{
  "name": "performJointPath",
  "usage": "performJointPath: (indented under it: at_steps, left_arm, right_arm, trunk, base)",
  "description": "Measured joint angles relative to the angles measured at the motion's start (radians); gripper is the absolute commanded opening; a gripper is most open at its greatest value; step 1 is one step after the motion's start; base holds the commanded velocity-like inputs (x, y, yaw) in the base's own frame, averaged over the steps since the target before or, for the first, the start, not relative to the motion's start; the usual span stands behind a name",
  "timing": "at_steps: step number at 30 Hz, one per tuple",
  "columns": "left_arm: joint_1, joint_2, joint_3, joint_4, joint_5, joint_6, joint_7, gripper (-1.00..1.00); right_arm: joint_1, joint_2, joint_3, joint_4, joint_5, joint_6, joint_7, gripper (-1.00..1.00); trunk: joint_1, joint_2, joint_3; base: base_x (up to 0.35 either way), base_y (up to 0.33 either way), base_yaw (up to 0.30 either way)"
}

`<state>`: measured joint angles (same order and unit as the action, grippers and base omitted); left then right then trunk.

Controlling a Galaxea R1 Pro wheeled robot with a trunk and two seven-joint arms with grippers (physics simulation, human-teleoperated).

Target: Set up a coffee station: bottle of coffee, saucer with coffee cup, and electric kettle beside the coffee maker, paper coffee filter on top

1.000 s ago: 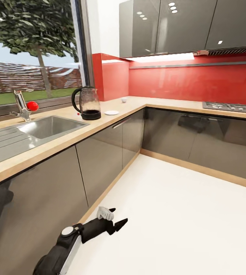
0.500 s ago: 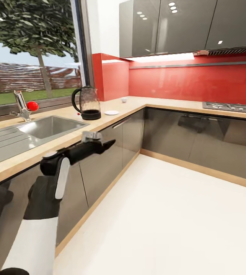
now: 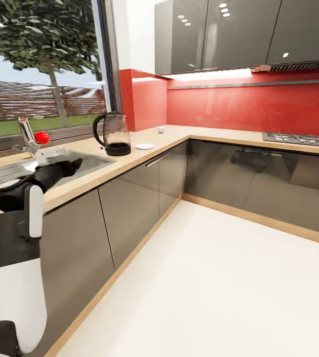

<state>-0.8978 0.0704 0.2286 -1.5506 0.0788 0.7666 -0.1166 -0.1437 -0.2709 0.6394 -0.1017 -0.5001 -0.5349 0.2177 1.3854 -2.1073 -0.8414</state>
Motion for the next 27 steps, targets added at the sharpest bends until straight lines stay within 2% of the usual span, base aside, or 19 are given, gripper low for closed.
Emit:
performJointPath:
  at_steps: [7, 22, 27]
  left_arm:
    - [0.000, 0.005, 0.015, -0.003, 0.001, -0.001, 0.006, 1.00]
    - [0.000, 0.005, 0.014, -0.003, 0.001, -0.001, 0.006, 1.00]
    - [0.000, 0.005, 0.013, -0.003, 0.001, -0.001, 0.007, 1.00]
  right_arm:
    - [0.000, 0.001, 0.000, 0.000, 0.000, 0.001, 0.000, 1.00]
    - [0.000, 0.001, 0.000, 0.000, 0.000, 0.001, 0.000, 1.00]
    - [0.000, 0.001, 0.000, 0.000, 0.000, 0.001, 0.000, 1.00]
  trunk:
    - [0.000, 0.000, 0.000]
    - [-0.001, 0.000, 0.000]
    - [0.000, 0.000, 0.000]
  base:
    - [0.038, 0.000, 0.000]
    - [0.290, 0.000, 0.000]
    - [0.078, 0.000, 0.000]
